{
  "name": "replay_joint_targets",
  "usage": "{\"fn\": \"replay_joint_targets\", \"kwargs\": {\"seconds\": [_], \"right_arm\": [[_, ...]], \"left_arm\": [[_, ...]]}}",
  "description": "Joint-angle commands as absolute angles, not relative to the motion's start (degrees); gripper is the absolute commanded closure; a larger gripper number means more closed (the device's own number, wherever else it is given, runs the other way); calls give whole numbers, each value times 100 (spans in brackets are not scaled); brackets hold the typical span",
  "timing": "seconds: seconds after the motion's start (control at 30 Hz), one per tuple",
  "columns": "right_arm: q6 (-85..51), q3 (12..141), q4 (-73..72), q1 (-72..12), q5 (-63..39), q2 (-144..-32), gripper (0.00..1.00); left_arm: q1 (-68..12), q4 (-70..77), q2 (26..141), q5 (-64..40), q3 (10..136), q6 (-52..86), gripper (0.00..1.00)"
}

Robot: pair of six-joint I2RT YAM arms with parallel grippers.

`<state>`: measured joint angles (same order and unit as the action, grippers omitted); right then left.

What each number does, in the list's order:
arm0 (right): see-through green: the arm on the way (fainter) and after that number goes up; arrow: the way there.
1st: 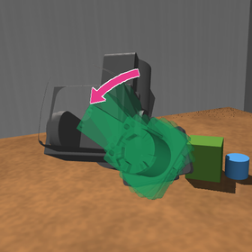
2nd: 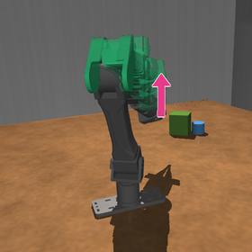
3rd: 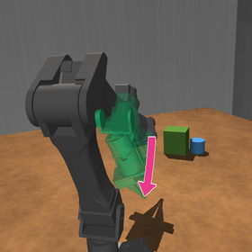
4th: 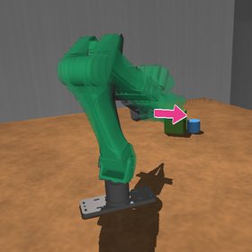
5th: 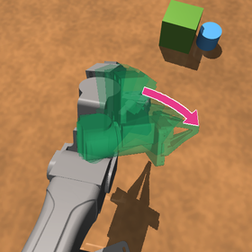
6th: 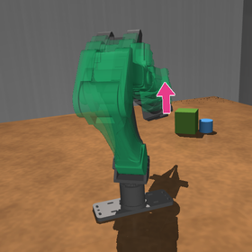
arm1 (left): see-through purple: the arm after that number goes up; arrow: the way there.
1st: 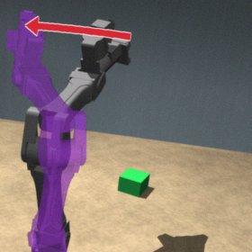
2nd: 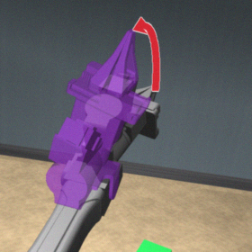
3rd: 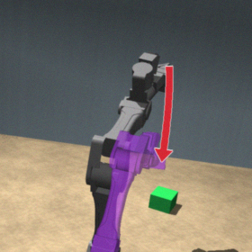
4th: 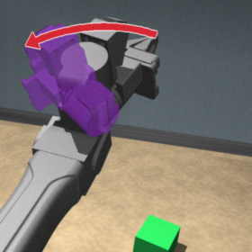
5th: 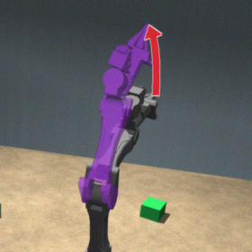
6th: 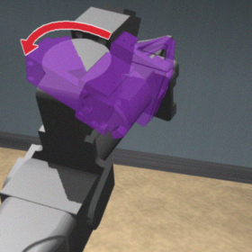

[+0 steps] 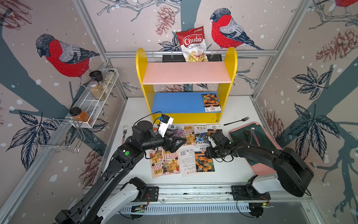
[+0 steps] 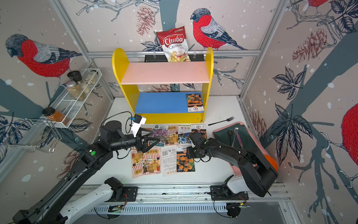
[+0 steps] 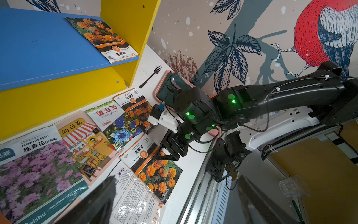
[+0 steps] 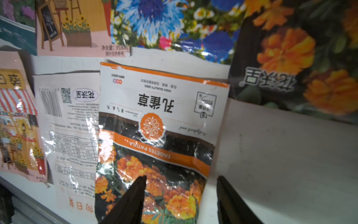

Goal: Take the seed bag off the shelf
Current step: Place the seed packet at the center of the board, then pick up the seed packet from the shelf.

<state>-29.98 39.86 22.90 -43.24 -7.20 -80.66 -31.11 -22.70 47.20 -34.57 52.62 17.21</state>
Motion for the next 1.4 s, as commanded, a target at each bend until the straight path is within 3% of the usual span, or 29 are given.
{"fn": "replay_joint_targets", "kwargs": {"seconds": [0.0, 0.1, 0.2, 0.3, 0.33, 0.43, 0.67, 1.0, 1.13, 1.37], "right_arm": [[-3041, 4078, 2539, -4375, -305, -7940, 39], [-3035, 4096, 2357, -4360, -691, -7618, 36], [-3039, 4120, 2145, -4327, -1231, -7236, 25], [-3089, 4097, 1887, -4238, -1865, -6794, 2], [-3110, 4079, 1787, -4212, -2057, -6662, 0], [-3111, 4125, 1696, -4172, -2447, -6338, 0], [-3242, 4263, 1557, -3844, -2313, -5365, 0], [-3165, 4672, 1787, -3342, -993, -4306, 0], [-3180, 4784, 1739, -3288, -722, -4144, 0], [-3098, 4887, 1892, -3252, -414, -4114, 0]], "left_arm": [[-3103, -1989, 4728, -3534, 5246, 1771, 3], [-3103, -1848, 4806, -3522, 5282, 1894, 3], [-3103, -1661, 4974, -3543, 5316, 2080, 3], [-3099, -1411, 5177, -3508, 5333, 2277, 3], [-3102, -1298, 5246, -3444, 5335, 2369, 3], [-3104, -907, 5408, -3146, 5288, 2716, 3], [-3110, 38, 6071, -2947, 5288, 3523, 3], [-3266, 794, 7227, -2534, 5579, 4417, 3], [-3533, 391, 7975, -1987, 6206, 4504, 3], [-3748, 728, 9218, -1755, 6932, 5265, 11]]}}
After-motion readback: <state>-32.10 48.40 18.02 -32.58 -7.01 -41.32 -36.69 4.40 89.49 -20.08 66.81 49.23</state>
